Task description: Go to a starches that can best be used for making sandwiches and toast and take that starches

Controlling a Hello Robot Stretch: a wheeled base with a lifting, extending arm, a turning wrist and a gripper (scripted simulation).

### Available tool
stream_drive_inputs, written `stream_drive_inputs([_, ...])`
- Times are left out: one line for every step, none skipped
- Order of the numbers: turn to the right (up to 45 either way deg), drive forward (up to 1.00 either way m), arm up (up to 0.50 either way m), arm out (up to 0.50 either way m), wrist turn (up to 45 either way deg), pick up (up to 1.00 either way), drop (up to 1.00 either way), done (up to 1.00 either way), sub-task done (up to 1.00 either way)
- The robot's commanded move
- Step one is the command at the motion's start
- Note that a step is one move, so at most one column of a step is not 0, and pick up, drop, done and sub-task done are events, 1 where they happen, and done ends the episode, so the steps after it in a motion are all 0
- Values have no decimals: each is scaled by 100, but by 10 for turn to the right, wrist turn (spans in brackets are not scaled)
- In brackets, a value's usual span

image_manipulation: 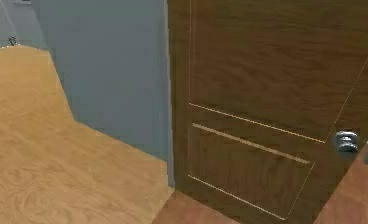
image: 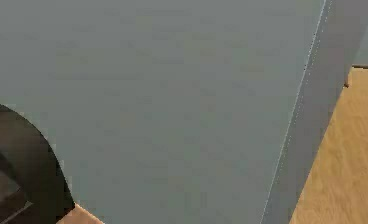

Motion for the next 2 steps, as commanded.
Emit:
stream_drive_inputs([450,0,0,0,0,0,0,0,0])
stream_drive_inputs([450,0,0,0,0,0,0,0,0])
